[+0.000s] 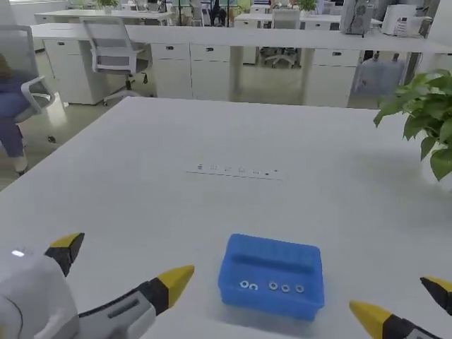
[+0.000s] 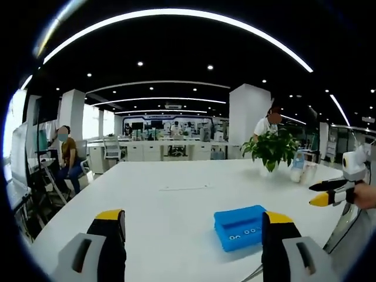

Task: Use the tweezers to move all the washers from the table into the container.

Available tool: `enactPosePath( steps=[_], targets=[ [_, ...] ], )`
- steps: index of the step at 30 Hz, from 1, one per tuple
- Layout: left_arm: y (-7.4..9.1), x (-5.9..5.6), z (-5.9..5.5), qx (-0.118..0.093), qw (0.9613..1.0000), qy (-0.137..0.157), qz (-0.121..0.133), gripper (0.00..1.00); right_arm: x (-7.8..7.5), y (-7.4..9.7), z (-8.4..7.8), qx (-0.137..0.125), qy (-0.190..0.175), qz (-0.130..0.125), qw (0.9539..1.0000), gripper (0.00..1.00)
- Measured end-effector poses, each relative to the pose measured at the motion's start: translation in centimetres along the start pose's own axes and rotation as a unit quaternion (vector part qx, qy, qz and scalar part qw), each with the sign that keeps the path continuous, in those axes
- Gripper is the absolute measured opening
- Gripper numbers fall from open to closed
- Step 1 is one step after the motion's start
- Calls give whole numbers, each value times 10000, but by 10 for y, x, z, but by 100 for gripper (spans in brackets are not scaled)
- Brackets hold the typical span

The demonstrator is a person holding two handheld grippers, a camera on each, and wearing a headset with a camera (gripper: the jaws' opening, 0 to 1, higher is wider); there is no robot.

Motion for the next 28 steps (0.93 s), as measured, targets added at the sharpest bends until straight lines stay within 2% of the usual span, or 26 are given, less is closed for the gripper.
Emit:
enactPosePath(
  steps=[3, 7, 12, 15, 21, 28],
  targets=[
    [-3, 2, 3, 10, 9997, -255, -4, 99, 0, -2, -1, -1, -113, -26, 9999, 78],
    [-8, 5, 7, -42, 9996, -280, -85, 99, -2, -3, -1, -98, -205, -109, 9997, 82],
    [-13, 5, 5, 76, 9993, -349, -144, 99, -5, -4, 4, -514, -479, -183, 9974, 93],
    [-16, 4, 4, 96, 9989, -379, -244, 99, -4, -3, 7, -716, -509, -164, 9960, 98],
    [-21, -1, 3, 122, 9983, -326, -476, 99, -3, -5, 6, -631, -455, -190, 9968, 99],
    [-21, -5, -5, 347, 9967, -300, -663, 99, -1, -6, 5, -555, -389, -181, 9975, 99]
  ],
)
Point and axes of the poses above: the centre of the closed fingertips' face, and the gripper's own axes: y roughly backward along the fingers, x roughly to its left, z roughly out of its top, the point moved 10 cm from there along y, roughly backward along the fingers, and after that the axes turned 13 degrees about -z, right-handed, at the moved point
